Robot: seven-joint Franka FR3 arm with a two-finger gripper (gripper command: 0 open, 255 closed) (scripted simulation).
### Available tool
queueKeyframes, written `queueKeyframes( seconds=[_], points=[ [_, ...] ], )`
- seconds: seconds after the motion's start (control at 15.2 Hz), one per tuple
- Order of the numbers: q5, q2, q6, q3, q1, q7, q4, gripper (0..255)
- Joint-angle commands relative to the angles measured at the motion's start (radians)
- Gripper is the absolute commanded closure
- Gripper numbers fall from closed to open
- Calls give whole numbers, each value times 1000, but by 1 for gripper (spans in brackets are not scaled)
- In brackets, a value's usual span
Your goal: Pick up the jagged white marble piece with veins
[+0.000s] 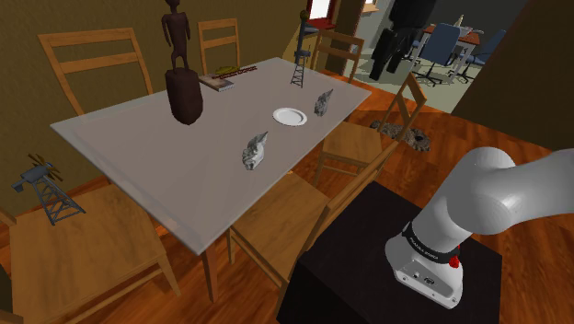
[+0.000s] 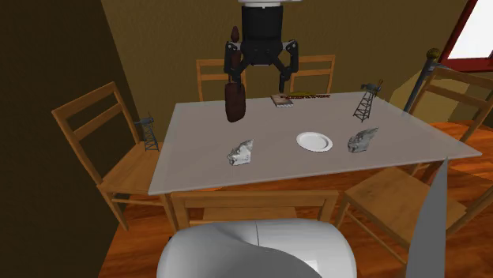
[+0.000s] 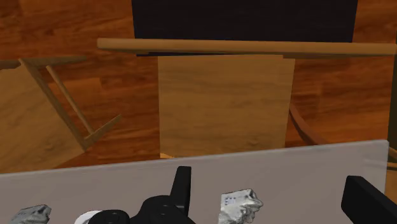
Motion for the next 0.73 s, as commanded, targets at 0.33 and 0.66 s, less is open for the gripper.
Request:
queueKeyframes(
  seconds=[0.33,0.66],
  points=[
    [-27,172,108,-60,32,-134,24,0],
    [-36,361,201,-109,63,-266,81,0]
  ],
)
